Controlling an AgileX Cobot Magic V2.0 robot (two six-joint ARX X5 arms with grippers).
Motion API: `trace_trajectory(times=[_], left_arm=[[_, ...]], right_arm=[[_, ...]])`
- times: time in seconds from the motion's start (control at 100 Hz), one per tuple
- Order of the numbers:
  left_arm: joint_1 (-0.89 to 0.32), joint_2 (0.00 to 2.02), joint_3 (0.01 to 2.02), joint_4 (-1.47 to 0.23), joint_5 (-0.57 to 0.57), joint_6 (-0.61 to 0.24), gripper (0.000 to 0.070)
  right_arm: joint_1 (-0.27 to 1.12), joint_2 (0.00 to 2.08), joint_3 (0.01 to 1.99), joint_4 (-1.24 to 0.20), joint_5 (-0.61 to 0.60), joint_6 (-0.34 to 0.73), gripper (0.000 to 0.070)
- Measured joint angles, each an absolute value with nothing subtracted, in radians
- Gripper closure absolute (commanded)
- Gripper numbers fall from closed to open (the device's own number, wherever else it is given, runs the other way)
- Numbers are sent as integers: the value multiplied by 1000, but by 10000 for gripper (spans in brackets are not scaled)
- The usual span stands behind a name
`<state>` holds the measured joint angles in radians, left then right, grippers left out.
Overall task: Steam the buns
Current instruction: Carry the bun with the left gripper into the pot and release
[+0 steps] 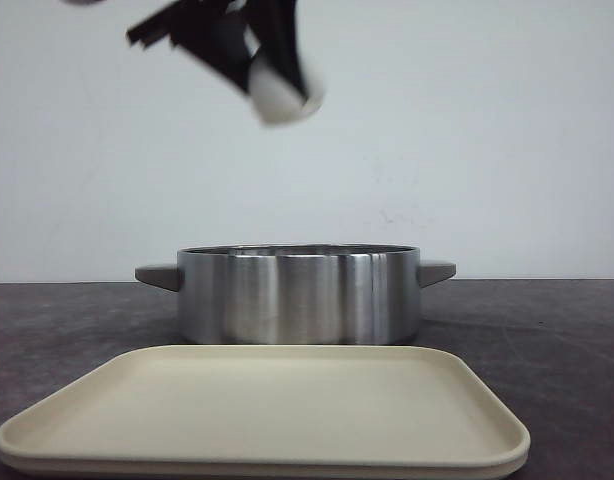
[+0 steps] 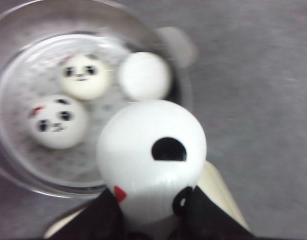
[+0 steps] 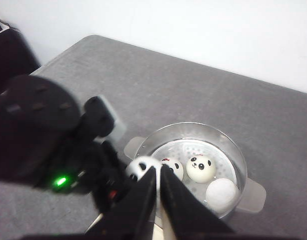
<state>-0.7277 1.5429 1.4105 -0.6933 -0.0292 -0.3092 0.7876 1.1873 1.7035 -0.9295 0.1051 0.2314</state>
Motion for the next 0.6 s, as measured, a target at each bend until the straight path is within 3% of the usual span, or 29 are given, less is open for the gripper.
trace_trajectory(times=[0.22,0.6], left_arm=[[-643,1652,1411,-664,45,-294,700],[-639,1765,1411,-622,94,-287,678]], right_arm=[[788,1187,1703,-929,105,228,694],[788,1187,1703,-930,105,212,694]])
